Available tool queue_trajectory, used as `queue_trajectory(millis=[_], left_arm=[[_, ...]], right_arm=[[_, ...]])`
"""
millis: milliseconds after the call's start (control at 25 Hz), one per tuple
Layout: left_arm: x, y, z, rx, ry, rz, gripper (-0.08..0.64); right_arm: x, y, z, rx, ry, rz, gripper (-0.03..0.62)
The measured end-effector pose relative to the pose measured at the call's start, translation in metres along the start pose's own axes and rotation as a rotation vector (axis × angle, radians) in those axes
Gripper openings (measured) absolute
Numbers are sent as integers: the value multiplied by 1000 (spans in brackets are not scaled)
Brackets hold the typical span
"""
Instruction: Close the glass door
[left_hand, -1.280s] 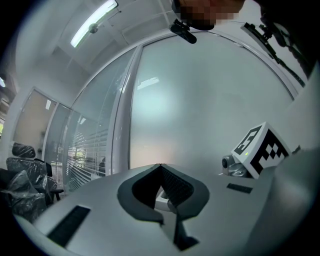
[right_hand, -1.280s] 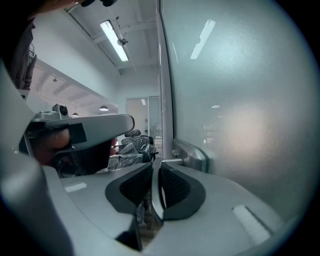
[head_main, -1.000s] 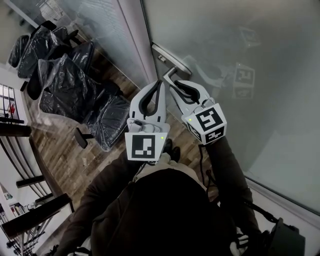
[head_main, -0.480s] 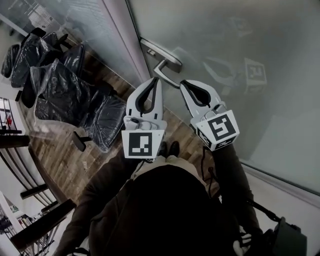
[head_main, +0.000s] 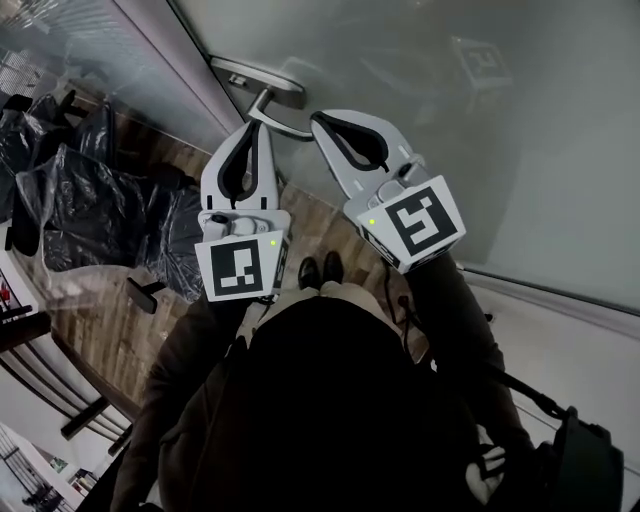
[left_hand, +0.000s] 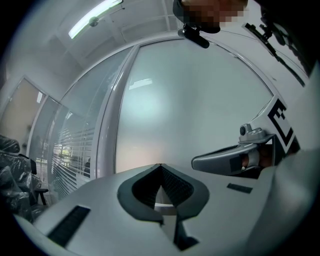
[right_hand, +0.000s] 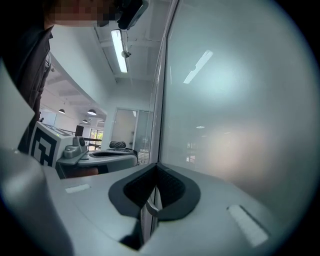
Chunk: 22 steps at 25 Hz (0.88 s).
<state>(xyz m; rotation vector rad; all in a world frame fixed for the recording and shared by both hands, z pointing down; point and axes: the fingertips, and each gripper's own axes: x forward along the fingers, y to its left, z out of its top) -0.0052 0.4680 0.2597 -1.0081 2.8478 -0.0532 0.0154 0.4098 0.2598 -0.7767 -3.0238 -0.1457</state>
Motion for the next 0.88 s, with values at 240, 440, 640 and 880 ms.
queue_trajectory(millis=[240, 440, 640, 880], left_arm=[[7, -2, 1, -5, -7, -13, -3], [12, -1, 5, -17, -22, -7, -3], [17, -6, 1, -5, -6, -20, -3], [19, -10, 1, -14, -13, -10, -5]], right_arm=[[-2, -4, 8, -7, -14, -14, 0], [-3, -4, 14, -9, -28, -17, 0], [-3, -9, 13, -4, -32, -13, 0], [-5, -10, 9, 6, -29, -10, 0]])
